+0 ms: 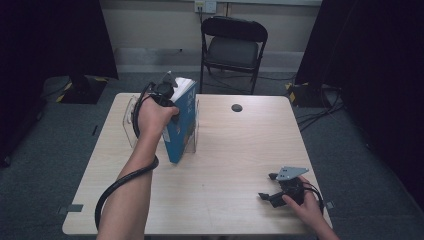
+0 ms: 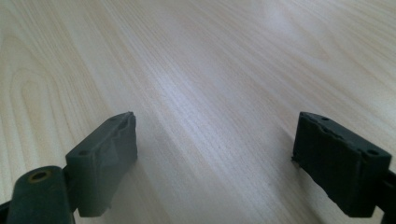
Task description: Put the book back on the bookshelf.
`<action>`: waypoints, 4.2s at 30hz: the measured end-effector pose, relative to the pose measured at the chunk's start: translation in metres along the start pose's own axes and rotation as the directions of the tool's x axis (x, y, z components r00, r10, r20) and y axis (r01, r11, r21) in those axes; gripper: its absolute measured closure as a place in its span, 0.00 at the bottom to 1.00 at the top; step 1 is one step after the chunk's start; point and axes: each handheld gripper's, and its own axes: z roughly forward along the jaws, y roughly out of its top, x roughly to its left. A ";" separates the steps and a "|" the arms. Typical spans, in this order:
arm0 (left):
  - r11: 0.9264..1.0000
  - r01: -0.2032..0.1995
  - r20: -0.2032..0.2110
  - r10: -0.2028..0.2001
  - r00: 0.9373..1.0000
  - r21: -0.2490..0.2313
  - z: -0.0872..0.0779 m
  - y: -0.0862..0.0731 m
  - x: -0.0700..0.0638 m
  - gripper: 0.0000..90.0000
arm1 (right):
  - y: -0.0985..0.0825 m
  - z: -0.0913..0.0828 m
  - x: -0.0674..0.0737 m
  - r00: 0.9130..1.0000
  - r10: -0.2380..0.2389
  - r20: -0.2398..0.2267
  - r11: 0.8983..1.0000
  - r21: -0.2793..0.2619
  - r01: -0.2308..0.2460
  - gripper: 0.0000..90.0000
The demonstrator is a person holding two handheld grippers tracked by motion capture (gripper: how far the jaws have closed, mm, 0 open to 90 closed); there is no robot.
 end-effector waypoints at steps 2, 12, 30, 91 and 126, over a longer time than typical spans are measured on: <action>1.000 0.002 -0.009 -0.002 1.000 -0.004 0.000 0.001 0.000 0.69 | 0.000 0.000 0.000 1.000 -0.003 0.000 1.000 -0.001 0.003 0.14; 1.000 0.009 -0.020 -0.009 1.000 -0.017 0.004 0.004 -0.001 0.69 | 0.000 0.000 0.000 1.000 -0.002 0.000 1.000 -0.001 0.002 0.14; 0.999 0.031 -0.042 -0.033 0.999 -0.040 0.007 0.008 -0.002 0.69 | 0.000 0.000 0.000 1.000 -0.002 0.000 1.000 -0.001 0.002 0.14; 0.993 -0.001 -0.037 -0.003 0.999 -0.119 0.009 0.001 -0.001 0.65 | 0.000 0.000 0.000 1.000 -0.004 -0.004 1.000 0.000 0.004 0.14; 0.989 -0.017 0.081 0.029 0.996 -0.145 0.000 -0.030 0.010 0.41 | 0.001 0.001 -0.001 1.000 -0.007 -0.009 1.000 -0.001 0.007 0.14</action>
